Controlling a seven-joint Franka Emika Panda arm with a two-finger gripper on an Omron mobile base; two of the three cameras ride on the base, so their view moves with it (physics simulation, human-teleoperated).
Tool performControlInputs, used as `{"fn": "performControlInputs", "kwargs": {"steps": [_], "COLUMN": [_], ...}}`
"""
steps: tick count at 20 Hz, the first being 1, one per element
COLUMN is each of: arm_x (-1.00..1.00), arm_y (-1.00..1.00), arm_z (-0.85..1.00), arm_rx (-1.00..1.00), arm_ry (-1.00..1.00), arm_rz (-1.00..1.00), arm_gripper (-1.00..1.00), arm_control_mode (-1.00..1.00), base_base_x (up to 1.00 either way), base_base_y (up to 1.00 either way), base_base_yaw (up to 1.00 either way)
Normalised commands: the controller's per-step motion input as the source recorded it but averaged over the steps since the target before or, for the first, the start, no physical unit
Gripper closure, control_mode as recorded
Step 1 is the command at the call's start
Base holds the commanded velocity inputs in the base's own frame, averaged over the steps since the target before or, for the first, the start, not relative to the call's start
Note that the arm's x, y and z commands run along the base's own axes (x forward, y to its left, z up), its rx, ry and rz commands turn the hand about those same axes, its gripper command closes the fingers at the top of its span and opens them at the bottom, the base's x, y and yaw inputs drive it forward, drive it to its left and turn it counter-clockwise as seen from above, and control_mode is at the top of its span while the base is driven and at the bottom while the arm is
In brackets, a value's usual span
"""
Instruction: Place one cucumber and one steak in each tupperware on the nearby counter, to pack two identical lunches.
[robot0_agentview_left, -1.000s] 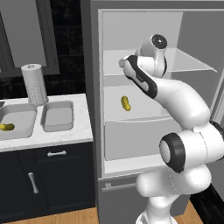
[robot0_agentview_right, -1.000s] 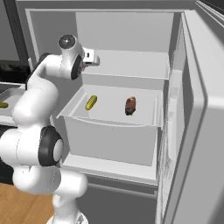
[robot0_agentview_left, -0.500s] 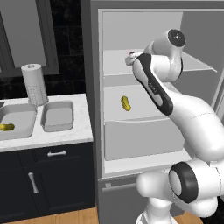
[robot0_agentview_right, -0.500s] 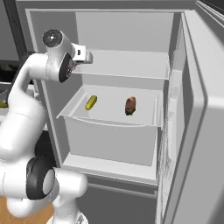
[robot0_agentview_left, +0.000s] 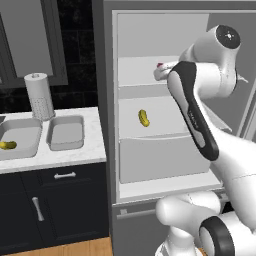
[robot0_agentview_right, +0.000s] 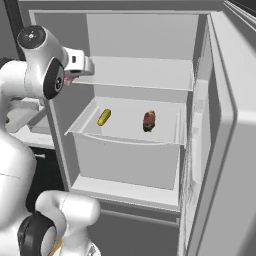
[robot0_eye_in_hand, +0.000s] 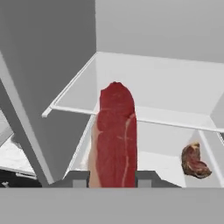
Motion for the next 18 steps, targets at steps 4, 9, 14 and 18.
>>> {"fn": "performControlInputs", "kwargs": {"steps": [4,9,14,18], "arm_x": [-0.98,-0.79,-0.5,-0.38], "arm_y": [-0.02,0.0,0.0,0.0], "arm_z": [0.0,0.0,-0.01,0.0], "arm_rx": [-0.08,-0.07,-0.04,-0.02], "arm_ry": [0.04,0.04,0.03,0.03], "arm_rz": [0.01,0.0,0.0,0.0], "arm_gripper": [1.0,1.0,1.0,1.0], "arm_control_mode": [-1.0,-1.0,-1.0,-1.0], "base_base_x": [0.0,0.0,0.0,0.0], "base_base_y": [0.0,0.0,0.0,0.0], "base_base_yaw": [0.0,0.0,0.0,0.0]}}
